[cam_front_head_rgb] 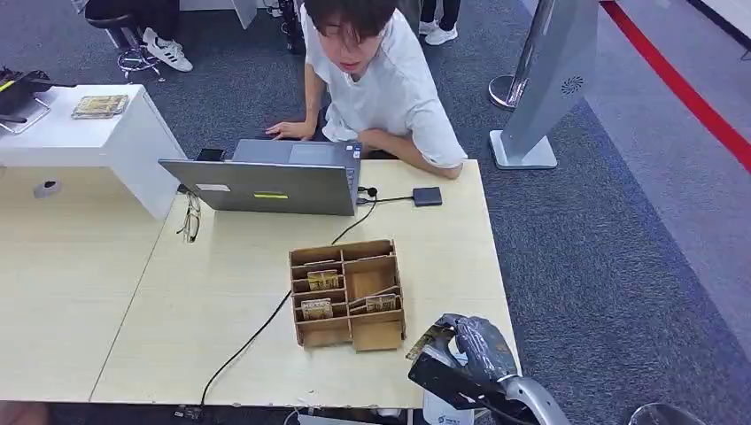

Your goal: Pass the card to the sensor for recognition and then transmit it.

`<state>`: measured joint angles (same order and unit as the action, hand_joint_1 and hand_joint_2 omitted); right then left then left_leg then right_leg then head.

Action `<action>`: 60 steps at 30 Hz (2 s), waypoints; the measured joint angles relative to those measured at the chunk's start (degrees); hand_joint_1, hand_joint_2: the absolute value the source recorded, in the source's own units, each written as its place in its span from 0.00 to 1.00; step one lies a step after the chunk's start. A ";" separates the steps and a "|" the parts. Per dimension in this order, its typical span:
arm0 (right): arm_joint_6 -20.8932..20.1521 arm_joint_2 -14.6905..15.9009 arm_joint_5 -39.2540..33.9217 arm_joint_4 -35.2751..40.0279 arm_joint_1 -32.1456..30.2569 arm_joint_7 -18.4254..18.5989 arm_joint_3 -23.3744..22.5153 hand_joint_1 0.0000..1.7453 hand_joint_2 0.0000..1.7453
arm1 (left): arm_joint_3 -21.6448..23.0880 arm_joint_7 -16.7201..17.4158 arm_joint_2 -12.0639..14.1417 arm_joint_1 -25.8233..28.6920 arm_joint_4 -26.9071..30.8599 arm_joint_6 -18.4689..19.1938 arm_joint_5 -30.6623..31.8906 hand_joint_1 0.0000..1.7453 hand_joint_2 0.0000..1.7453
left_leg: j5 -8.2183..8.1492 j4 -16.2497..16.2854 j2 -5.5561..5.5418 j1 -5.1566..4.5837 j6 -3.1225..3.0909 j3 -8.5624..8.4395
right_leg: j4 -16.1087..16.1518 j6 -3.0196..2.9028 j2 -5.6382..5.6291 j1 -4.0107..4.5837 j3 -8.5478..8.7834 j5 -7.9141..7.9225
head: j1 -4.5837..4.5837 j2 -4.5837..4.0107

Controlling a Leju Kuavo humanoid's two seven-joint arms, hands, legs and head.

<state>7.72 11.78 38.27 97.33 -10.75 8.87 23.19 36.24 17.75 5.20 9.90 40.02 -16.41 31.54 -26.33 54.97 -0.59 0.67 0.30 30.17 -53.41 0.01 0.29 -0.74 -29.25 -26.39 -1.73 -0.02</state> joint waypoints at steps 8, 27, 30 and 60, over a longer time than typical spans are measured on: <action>0.09 -0.02 0.00 0.66 -0.01 -0.24 0.07 1.00 1.00 | 0.00 -0.02 0.00 0.01 0.00 -0.07 0.00 0.00 0.00 | 0.00 0.00 0.00 0.00 0.00 0.00 | 0.00 0.00 0.00 0.00 0.00 0.00 | 0.00 0.00; 0.55 -0.02 0.15 2.43 -0.01 -1.05 0.11 1.00 1.00 | 0.00 -0.02 0.00 0.23 0.04 -0.13 0.31 0.00 0.00 | 0.00 0.00 0.00 0.00 0.00 0.00 | 0.00 0.00 0.00 0.00 0.00 0.00 | 0.00 0.00; 0.61 -0.02 0.48 2.64 -0.01 -1.22 0.11 1.00 1.00 | -0.02 -0.02 0.00 0.30 0.07 -0.13 0.37 0.00 0.00 | 0.00 0.00 0.00 0.00 0.00 0.00 | 0.00 0.00 0.00 0.00 0.00 0.00 | 0.00 0.00; 0.68 -0.20 1.62 4.83 0.01 -2.45 0.11 1.00 1.00 | -1.25 -0.02 -0.22 1.03 1.03 0.15 1.46 0.00 0.00 | 0.00 0.00 0.00 0.00 0.00 0.00 | 0.00 0.00 0.00 0.00 0.00 0.00 | 0.00 0.00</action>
<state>8.39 11.58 39.89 102.16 -10.74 6.43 23.30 34.99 17.73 4.98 10.93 41.05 -16.26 33.00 -26.33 54.97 -0.59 0.67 0.30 30.17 -53.41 0.01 0.30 -0.74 -29.24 -26.39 -1.73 -0.02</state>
